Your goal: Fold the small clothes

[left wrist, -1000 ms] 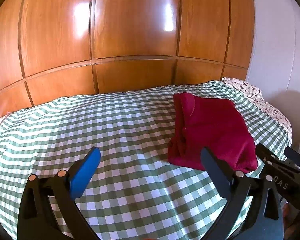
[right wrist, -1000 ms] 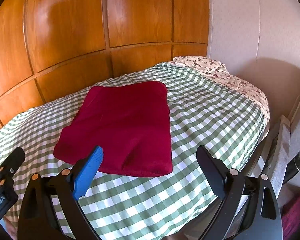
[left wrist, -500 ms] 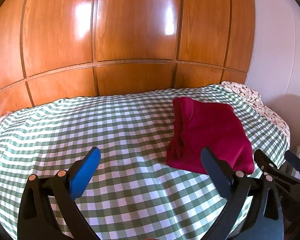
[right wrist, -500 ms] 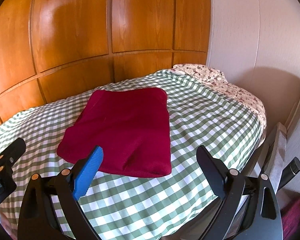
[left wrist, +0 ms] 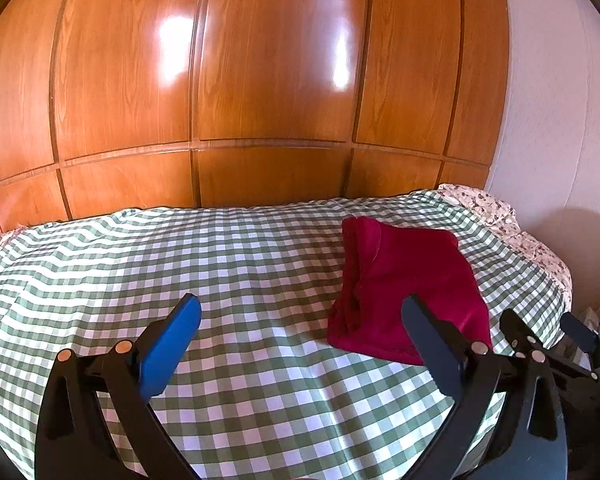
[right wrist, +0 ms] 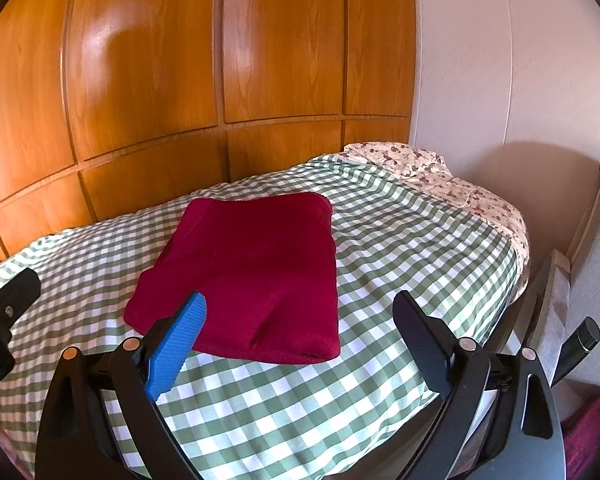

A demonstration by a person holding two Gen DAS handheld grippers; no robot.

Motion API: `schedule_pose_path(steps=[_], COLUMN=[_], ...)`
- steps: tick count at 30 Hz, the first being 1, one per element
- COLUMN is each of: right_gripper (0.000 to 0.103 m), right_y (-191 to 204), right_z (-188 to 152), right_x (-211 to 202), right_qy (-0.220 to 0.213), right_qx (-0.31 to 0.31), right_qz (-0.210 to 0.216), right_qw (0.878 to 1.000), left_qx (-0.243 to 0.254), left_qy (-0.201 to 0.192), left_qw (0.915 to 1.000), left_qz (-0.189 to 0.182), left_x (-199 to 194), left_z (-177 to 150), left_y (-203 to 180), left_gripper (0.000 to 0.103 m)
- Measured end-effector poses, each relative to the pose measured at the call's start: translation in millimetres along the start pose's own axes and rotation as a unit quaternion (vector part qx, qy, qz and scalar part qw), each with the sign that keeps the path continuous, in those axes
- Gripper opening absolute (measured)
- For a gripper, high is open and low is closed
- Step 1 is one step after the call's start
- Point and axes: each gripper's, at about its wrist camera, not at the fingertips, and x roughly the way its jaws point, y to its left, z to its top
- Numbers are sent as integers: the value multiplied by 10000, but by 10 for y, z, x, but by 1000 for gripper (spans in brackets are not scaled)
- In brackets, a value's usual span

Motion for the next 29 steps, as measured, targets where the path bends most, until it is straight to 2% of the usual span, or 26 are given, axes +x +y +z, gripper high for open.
schedule_pose_path(steps=[18,25,29], right_gripper=[95,95,99], right_y=[21,-139,-450], right_z=[-9,69,225], right_x=[1,114,455], right_qy=[8,92,368], right_qx=[-44,176,502], right_qz=[61,122,54], right_qw=[10000,9997,9980], left_qx=[149,-36,-41], left_qy=[-120,209,383], left_qw=[9998,9997,9990], left_qz=[104,149,222], left_x=[-60,91,207], left_z=[2,-39,-100], left_y=[-50,21,43], left_gripper=[100,100,100])
